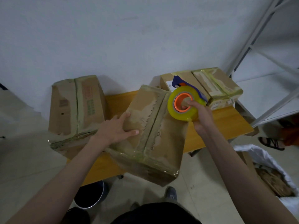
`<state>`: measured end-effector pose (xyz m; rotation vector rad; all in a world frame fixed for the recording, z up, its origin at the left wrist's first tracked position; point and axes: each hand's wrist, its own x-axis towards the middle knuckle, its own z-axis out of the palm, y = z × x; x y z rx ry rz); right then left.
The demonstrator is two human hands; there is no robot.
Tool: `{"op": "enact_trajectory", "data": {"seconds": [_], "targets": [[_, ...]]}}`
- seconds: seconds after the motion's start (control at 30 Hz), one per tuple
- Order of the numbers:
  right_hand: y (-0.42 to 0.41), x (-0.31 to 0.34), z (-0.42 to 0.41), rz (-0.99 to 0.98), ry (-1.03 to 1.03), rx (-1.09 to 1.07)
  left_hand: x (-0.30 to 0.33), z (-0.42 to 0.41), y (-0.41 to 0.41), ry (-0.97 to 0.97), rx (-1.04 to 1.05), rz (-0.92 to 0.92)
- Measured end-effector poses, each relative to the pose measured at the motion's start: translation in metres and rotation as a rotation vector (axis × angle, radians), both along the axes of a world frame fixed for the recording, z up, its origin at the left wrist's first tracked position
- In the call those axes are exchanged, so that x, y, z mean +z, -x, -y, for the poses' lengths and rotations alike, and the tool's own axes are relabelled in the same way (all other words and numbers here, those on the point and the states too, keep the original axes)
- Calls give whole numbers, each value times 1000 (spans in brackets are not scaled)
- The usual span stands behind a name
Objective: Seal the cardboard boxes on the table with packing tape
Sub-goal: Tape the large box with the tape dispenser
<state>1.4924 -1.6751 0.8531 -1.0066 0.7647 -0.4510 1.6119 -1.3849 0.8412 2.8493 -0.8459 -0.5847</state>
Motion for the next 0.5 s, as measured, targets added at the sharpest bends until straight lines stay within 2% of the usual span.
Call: {"op": "enact_trajectory", "data": {"seconds": [0.13,0.23,0.37,0.5], "targets": [[-15,-5,5,10,-22,8,-8,-6,4,177,-3,24],[-25,-5,10,36,23,69,-9,0,-1,240,58,32],[-37,-5,22,46,99,159,0,34,-37,197,114,262],[-49,-6,39,55,194,301,5,73,-88,255,76,122]]}}
